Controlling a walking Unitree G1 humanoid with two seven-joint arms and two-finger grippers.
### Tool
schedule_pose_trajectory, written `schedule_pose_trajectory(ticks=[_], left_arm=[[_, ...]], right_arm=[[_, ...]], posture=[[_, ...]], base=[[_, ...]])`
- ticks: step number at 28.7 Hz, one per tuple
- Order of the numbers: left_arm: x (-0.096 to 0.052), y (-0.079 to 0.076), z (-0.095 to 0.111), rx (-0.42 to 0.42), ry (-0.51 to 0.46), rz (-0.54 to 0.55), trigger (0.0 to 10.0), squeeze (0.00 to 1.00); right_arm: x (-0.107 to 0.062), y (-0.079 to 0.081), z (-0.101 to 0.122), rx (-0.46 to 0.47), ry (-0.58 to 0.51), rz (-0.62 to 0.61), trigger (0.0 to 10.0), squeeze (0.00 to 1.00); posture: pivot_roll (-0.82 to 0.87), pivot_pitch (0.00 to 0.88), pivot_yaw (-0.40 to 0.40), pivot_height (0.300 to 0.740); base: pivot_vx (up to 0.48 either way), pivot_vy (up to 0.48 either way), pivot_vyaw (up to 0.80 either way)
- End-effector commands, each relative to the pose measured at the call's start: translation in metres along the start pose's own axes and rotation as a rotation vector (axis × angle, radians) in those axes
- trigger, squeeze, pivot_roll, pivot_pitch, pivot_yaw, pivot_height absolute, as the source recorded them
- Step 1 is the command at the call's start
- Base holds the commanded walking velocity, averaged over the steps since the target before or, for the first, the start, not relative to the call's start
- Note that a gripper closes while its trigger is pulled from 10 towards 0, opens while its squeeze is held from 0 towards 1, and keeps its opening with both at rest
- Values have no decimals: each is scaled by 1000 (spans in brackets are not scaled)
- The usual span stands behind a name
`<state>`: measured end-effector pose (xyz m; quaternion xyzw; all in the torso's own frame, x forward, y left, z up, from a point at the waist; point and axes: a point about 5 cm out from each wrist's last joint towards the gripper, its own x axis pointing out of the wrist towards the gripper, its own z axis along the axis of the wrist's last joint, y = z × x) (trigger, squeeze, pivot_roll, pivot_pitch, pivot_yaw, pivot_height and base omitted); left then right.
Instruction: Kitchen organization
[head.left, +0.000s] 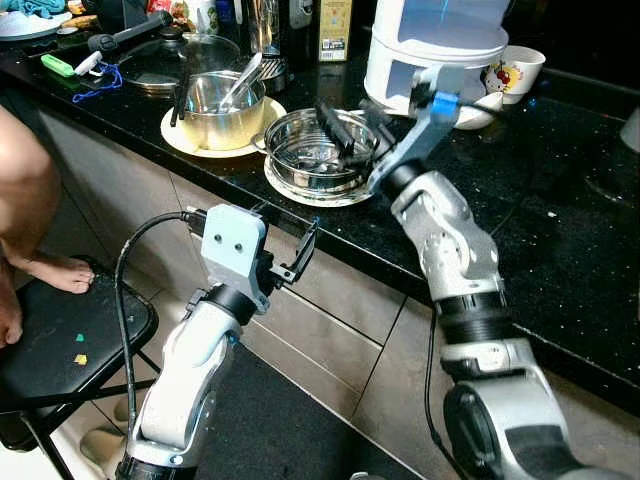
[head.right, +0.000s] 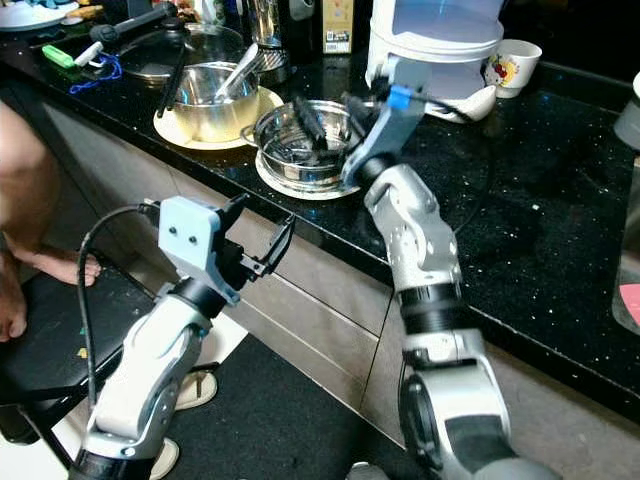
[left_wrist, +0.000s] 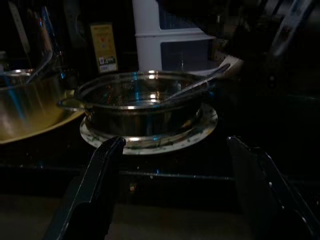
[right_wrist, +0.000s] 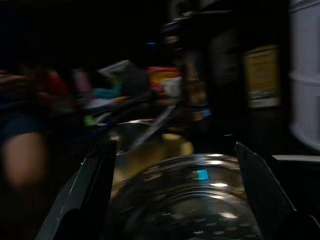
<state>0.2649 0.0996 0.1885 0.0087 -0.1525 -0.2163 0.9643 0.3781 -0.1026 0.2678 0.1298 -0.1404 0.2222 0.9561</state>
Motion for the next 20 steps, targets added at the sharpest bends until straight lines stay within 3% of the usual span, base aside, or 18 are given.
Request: schedule_pose_trajectory(ticks=[1,4,8,20], left_arm=[[0,0,2,9,0,-4,10000,0],[0,-1,3,9,-1,-4,10000,0],[0,0,5,15,-5,-2,10000,0],[1,-2,6,16,-6,-9,10000,0]], right_arm=[[0,-7,-7,-33,26,-50,10000,0],[1,-10,-9,-55,40,-67,10000,0],[0,-26,-22,-176,133,-140,10000,0],[-2,-46,-29,-200,181,-237,10000,0]], posture=[[51,77,-37,740],[54,76,-37,740],[62,73,-42,740],[57,64,-41,740]], base=[[0,0,0],[0,0,0],[0,0,0],[0,0,0]])
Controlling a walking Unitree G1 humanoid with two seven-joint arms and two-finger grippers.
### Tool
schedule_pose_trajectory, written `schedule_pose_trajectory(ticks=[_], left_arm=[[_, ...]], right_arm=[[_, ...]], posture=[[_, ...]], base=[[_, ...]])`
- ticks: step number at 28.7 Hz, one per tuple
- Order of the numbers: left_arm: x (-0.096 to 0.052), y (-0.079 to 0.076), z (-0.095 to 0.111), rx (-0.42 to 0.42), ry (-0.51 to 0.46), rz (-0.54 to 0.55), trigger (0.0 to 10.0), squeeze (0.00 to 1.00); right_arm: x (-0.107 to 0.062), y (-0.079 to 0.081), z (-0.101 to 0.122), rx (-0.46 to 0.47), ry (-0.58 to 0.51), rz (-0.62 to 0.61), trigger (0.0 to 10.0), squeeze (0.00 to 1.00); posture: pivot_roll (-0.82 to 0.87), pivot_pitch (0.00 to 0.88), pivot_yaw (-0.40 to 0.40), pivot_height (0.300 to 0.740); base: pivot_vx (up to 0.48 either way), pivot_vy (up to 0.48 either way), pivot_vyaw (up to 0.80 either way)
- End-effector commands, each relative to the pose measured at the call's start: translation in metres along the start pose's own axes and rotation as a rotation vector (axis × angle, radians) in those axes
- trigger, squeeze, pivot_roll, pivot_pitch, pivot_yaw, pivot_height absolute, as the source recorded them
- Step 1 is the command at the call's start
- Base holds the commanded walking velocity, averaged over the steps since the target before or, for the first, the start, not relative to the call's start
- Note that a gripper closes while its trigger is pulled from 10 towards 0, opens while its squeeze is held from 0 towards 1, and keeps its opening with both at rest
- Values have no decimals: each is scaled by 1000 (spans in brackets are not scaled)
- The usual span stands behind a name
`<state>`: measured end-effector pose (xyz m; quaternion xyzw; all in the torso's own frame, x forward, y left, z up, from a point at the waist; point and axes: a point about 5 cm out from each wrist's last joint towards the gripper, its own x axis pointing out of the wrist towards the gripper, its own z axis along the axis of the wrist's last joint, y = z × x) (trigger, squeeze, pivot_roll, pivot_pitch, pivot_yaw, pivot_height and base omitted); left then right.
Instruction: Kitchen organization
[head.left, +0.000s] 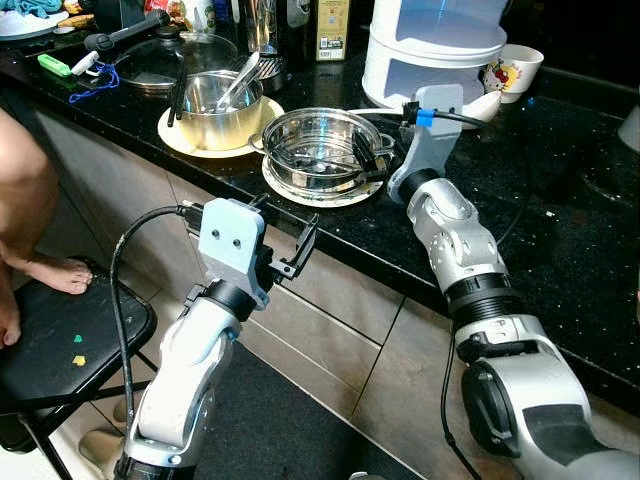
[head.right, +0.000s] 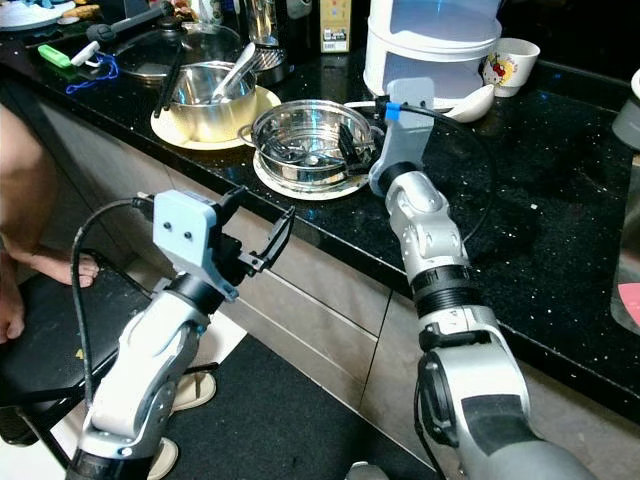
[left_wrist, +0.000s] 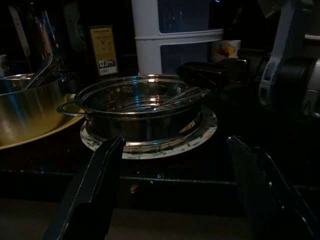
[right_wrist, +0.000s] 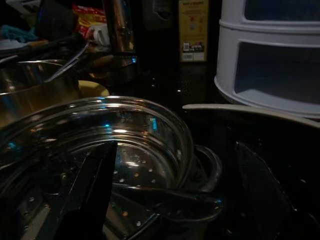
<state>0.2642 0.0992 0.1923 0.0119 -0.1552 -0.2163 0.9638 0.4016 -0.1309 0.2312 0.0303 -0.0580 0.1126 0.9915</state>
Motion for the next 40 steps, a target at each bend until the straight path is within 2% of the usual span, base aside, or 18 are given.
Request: schedule_pose_trajectory(ticks=[1,3,4,5,8,15,17,18,19,20,24,25,26,27,35,36,40], left_arm=[[0,-2,2,7,-2,-9,10000,0],[0,-2,2,7,-1,-10,10000,0],[0,-2,2,6,0,-10,10000,0],[0,-2,2,6,1,-11,10000,0],[0,-3,2,4,5,-11,10000,0],[0,-3,1,2,8,-13,10000,0],[0,-3,1,2,9,-13,10000,0],[0,-3,1,3,10,-13,10000,0],[0,-3,1,3,10,-13,10000,0],[0,-3,1,3,12,-12,10000,0],[0,-3,0,3,14,-12,10000,0],[0,-3,0,3,15,-12,10000,0],[0,-3,0,2,15,-12,10000,0],[0,-3,0,1,15,-13,10000,0],[1,-3,1,1,11,-13,10000,0],[1,-2,2,2,9,-11,10000,0],[1,-2,3,2,6,-10,10000,0]], right_arm=[[1,-6,1,9,1,-25,10000,0],[2,-7,1,25,3,-26,10000,0],[3,-7,1,44,7,-20,9176,0],[3,-7,2,68,13,-9,0,0],[5,-7,6,108,23,23,0,0],[8,-7,14,98,24,37,0,0],[8,-7,14,96,29,37,392,0],[9,-7,14,88,36,41,1490,0],[9,-7,14,88,36,41,1490,0],[9,-9,17,87,45,49,10000,0],[10,-9,21,110,40,55,10000,0],[10,-10,24,135,28,56,8745,0],[10,-10,26,160,17,59,7922,0],[10,-10,28,190,6,63,0,0],[9,-11,42,322,-82,144,0,0],[7,-11,52,370,-136,196,0,0],[5,-11,60,406,-179,231,0,0]], posture=[[56,64,-40,740],[56,64,-40,740],[56,66,-40,740],[56,66,-40,740],[54,71,-38,740],[51,73,-36,740],[51,73,-36,740],[52,74,-36,740],[52,74,-36,740],[52,75,-36,740],[51,75,-36,740],[51,75,-36,740],[51,75,-36,740],[51,74,-36,740],[53,76,-35,740],[52,75,-35,740],[52,75,-35,740]], base=[[0,0,0],[0,0,0],[0,0,0],[0,0,0],[0,0,0],[0,0,0],[0,0,0],[0,0,0],[0,0,0],[0,0,0],[0,0,0],[0,0,0],[0,0,0],[0,0,0],[0,0,0],[0,0,0],[0,0,0]])
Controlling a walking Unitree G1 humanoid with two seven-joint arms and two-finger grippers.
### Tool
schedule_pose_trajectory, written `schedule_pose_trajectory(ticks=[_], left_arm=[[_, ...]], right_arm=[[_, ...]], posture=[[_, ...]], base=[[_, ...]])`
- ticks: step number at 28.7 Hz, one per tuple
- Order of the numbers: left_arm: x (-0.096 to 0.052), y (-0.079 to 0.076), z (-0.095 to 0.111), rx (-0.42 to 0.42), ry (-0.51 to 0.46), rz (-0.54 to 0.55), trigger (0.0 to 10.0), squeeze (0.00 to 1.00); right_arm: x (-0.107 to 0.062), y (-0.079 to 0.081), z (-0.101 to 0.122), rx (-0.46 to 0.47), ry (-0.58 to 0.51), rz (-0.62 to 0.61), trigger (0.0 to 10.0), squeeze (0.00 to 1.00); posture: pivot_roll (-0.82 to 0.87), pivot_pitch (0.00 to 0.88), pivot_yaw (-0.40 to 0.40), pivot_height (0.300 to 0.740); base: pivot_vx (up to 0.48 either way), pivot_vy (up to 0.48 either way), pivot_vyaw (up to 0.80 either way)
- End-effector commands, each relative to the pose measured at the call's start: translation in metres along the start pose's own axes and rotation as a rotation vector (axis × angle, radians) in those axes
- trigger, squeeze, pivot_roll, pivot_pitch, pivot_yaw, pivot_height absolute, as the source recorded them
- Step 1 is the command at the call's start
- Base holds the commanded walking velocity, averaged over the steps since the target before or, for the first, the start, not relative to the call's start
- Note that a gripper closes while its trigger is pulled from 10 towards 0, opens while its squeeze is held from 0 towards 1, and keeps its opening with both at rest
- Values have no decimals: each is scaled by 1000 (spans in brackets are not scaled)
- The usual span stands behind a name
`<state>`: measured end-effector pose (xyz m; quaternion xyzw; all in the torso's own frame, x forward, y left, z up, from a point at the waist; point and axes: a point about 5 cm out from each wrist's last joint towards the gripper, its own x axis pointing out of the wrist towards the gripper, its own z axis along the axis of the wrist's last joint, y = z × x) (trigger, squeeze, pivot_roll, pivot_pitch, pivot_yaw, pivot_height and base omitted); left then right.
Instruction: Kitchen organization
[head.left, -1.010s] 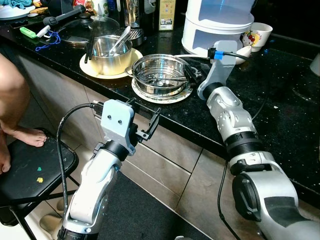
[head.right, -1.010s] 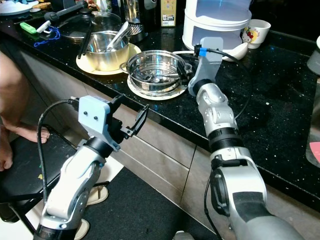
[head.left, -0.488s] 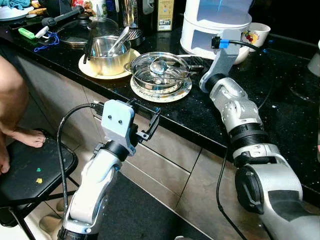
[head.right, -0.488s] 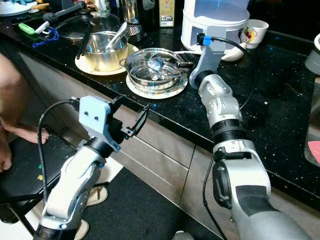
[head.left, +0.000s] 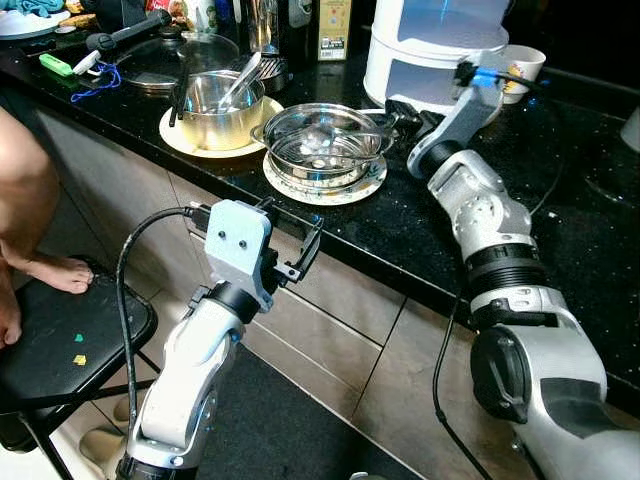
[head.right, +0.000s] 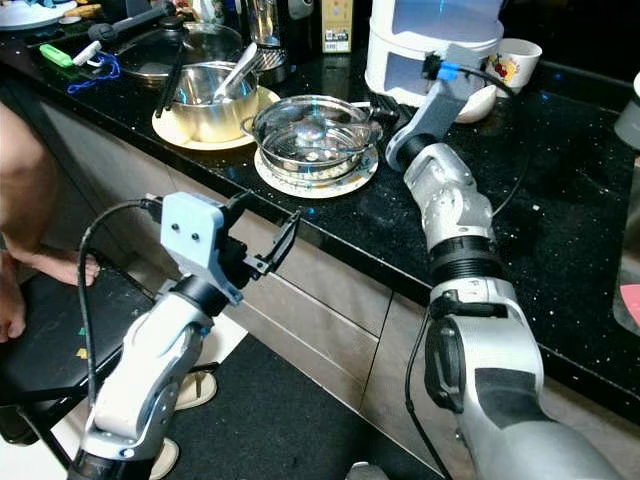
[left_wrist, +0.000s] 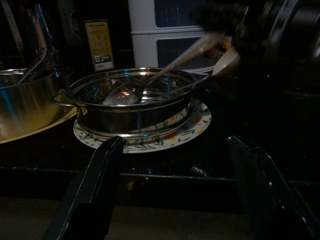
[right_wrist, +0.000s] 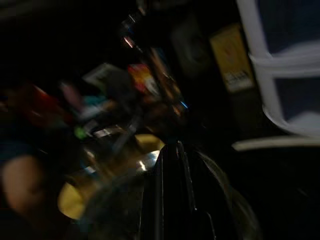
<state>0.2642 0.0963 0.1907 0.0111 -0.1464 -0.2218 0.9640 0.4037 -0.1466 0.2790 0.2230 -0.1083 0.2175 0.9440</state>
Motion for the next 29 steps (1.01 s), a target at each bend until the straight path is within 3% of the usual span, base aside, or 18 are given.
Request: schedule_pose_trajectory(ticks=[1,6,11,16,19,20,21,22,23,24,25,26,27,28,29], left_arm=[[1,1,5,9,-13,0,10000,0],[2,0,7,9,-21,-1,10000,0],[2,1,7,11,-23,-3,10000,0],[2,0,7,9,-21,-4,10000,0],[2,0,7,8,-20,-5,10000,0],[2,-1,7,8,-19,-5,10000,0],[2,-1,7,8,-19,-5,10000,0],[2,-1,6,8,-19,-4,10000,0],[2,-1,6,8,-19,-4,10000,0],[2,-1,6,8,-18,-3,10000,0],[2,-1,6,8,-18,-3,10000,0],[2,-1,6,8,-18,-4,10000,0],[2,-1,6,7,-18,-5,10000,0],[1,-2,6,6,-18,-6,10000,0],[2,-2,5,4,-17,-7,10000,0]], right_arm=[[2,8,14,31,-57,57,0,0],[-1,7,25,78,-135,78,0,0],[-3,4,24,62,-148,43,0,0],[1,17,9,-68,-82,46,0,0],[4,26,-12,-220,25,49,0,0],[4,28,-22,-282,65,35,2275,0],[4,28,-24,-286,73,31,4039,0],[4,28,-26,-288,77,27,8157,0],[4,27,-26,-292,79,23,10000,0],[3,27,-27,-294,80,18,10000,851],[3,26,-27,-296,79,14,10000,851],[3,25,-26,-295,78,11,10000,969],[2,24,-25,-290,68,0,10000,902],[2,23,-24,-285,62,-5,10000,902],[2,21,-22,-278,56,-12,10000,435]], posture=[[52,76,-35,740],[53,74,-34,740],[53,74,-32,740],[52,74,-34,740],[52,75,-35,740],[53,73,-36,740],[54,73,-37,740],[54,73,-37,740],[54,72,-38,740],[54,71,-39,740],[54,71,-39,740],[53,72,-37,740],[50,70,-39,740],[50,70,-39,740],[49,69,-40,740]], base=[[0,0,0],[0,0,0],[0,0,0],[0,0,0],[0,0,0],[0,0,0],[0,0,0],[0,0,0],[0,0,0],[0,0,0],[0,0,0],[0,0,0],[0,0,0],[0,0,0],[0,0,0]])
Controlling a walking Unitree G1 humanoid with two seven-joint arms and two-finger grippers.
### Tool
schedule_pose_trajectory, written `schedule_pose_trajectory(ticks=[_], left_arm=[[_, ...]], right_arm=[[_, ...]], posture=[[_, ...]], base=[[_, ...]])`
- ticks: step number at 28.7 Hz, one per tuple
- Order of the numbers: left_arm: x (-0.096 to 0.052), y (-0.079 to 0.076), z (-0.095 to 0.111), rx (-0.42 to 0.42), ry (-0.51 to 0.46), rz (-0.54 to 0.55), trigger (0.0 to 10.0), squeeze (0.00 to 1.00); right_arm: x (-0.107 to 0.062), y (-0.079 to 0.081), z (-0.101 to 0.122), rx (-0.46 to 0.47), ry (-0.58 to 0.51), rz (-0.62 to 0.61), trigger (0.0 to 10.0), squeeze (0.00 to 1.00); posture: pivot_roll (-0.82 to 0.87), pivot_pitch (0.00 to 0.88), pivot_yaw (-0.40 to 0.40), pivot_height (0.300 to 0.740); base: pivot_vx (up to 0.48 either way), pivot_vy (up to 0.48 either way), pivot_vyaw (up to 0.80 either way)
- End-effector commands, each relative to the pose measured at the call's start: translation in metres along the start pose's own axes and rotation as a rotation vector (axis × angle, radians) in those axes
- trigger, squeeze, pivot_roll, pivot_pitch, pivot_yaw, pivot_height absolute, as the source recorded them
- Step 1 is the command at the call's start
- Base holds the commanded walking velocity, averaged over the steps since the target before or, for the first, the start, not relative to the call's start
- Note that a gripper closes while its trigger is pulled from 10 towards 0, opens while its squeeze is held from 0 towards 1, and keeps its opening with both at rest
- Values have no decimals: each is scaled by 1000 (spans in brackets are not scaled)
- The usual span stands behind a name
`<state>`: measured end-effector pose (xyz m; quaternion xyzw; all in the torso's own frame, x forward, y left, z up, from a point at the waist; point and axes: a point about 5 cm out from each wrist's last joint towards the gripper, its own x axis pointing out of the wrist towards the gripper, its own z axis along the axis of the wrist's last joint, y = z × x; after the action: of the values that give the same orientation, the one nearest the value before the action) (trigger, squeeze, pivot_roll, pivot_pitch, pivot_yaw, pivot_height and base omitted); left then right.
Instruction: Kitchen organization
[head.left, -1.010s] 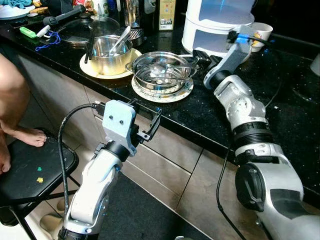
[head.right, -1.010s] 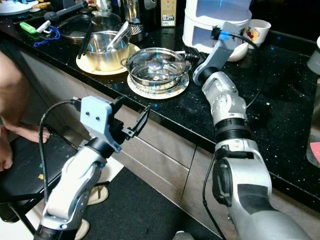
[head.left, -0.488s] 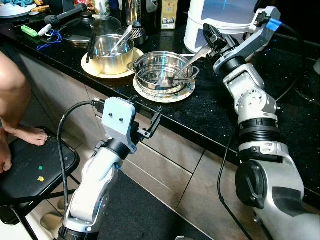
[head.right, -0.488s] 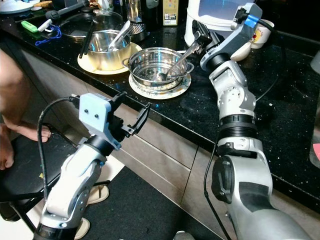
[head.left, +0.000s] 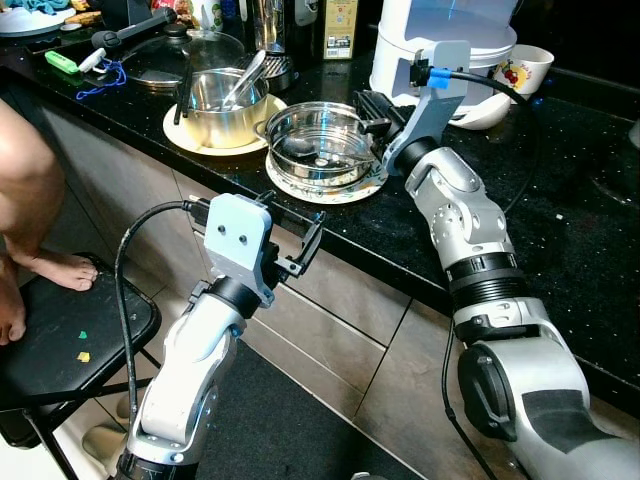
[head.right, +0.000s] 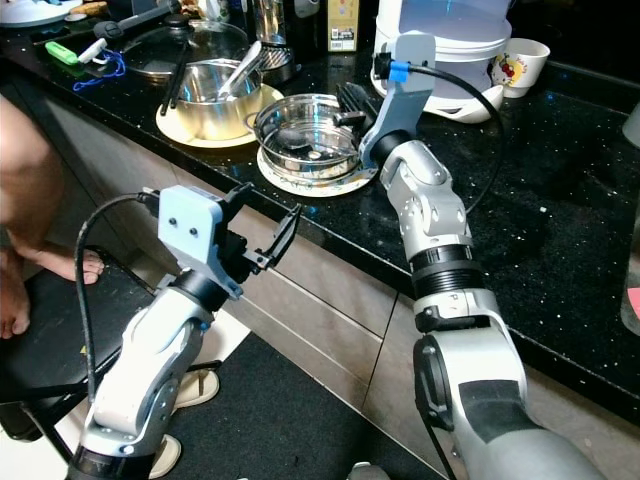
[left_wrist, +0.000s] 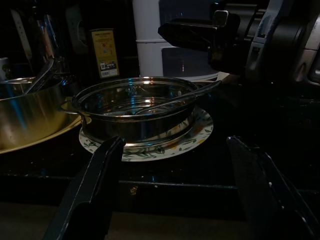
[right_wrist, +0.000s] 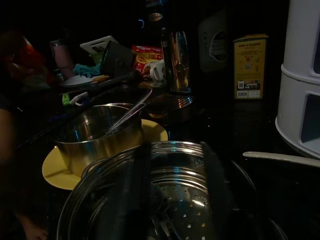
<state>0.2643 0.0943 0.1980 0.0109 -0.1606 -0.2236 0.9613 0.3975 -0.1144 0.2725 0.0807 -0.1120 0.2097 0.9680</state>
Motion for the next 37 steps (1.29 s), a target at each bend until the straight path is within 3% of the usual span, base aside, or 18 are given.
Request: schedule_pose_trajectory(ticks=[1,2,3,4,6,8,11,16,20,24,33,36,37], left_arm=[[-1,-1,-2,-2,11,-3,10000,0],[-1,-1,-2,-3,11,-3,10000,0],[-1,-1,-2,-3,11,-3,10000,0],[-1,-2,-2,-4,11,-4,10000,0],[-1,-2,-2,-4,12,-5,10000,0],[-1,-2,-2,-4,12,-7,10000,0],[-1,-2,-2,-4,12,-7,10000,0],[-2,-2,-2,-5,14,-6,10000,0],[-1,-3,-2,-7,15,-9,10000,0],[-1,-3,-2,-8,14,-11,10000,0],[-2,-1,-1,-5,12,-7,10000,0],[-1,-2,-1,-7,11,-6,10000,0],[-1,-2,-1,-7,11,-6,10000,0]], right_arm=[[-3,-5,-2,9,1,-19,10000,361],[-3,-6,-2,7,0,-21,10000,361],[-4,-7,-2,3,1,-22,10000,78],[-5,-8,-3,-9,6,-16,10000,0],[-6,-9,-3,-45,28,23,10000,0],[-11,-8,-4,-148,56,132,10000,0],[-17,-8,-2,-191,56,213,10000,0],[-33,-24,25,-328,4,367,10000,0],[-40,-20,24,-518,95,483,10000,0],[-42,-16,19,-600,141,529,10000,0],[-45,-14,12,-645,196,573,10000,0],[-35,-17,9,-548,153,418,10000,0],[-35,-17,9,-548,153,418,10000,0]], posture=[[49,69,-40,740],[49,69,-40,740],[48,67,-40,740],[48,67,-40,740],[48,67,-40,740],[51,64,-39,740],[51,65,-40,740],[47,71,-36,740],[44,74,-33,740],[44,76,-30,740],[45,77,-32,740],[42,77,-34,740],[42,77,-34,740]], base=[[0,0,0],[0,0,0],[0,0,0],[0,0,0],[0,0,0],[0,0,0],[0,0,0],[0,0,0],[0,0,0],[0,0,0],[0,0,0],[0,0,0],[0,0,0]])
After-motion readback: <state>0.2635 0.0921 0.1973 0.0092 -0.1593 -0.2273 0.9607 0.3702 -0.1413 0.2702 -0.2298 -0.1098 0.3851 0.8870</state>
